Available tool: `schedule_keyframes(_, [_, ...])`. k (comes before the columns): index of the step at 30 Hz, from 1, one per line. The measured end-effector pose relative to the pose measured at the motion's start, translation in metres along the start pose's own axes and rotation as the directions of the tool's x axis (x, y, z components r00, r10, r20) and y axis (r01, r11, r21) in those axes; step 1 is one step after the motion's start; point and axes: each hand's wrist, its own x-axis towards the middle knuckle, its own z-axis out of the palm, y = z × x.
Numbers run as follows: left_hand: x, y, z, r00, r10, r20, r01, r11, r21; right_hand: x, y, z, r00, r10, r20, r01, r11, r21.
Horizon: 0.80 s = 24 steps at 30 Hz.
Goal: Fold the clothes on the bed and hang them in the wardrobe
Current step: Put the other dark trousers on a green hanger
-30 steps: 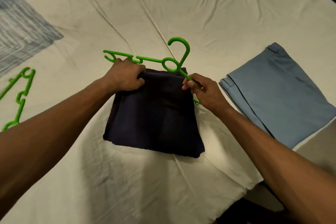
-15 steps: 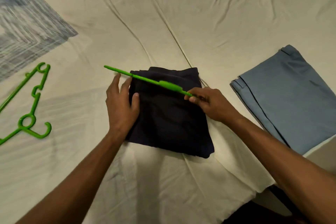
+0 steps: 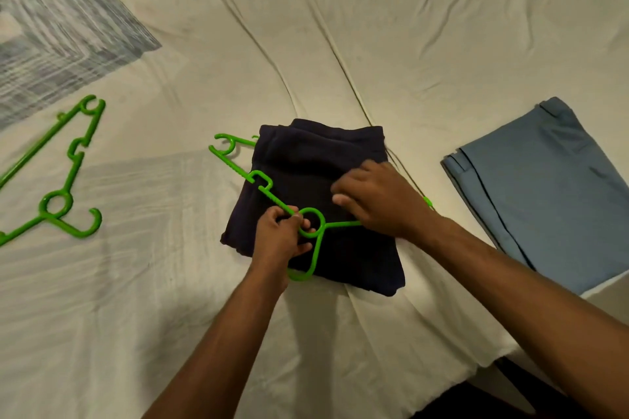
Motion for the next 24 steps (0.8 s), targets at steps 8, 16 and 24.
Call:
schedule_keyframes(8, [0.002, -0.005, -0.002, 0.998, 0.06, -0.004, -0.06, 0.998, 0.019, 0.11, 0.014, -0.012, 0.86, 0.404, 0.313, -0.469, 0.867, 0.168])
schedule_keyframes(16, [-0.004, -0.011, -0.012, 0.993, 0.115, -0.012, -0.114, 0.993, 0.028, 0.087, 0.0, -0.019, 0.978, 0.21, 0.007, -0.21, 0.977, 0.045])
schedule_keyframes(24, [-0.025, -0.026, -0.029, 0.99, 0.124, 0.061, -0.122, 0.992, -0.031, 0.063, -0.012, -0.026, 0.973, 0.19, -0.128, -0.172, 0.975, 0.142])
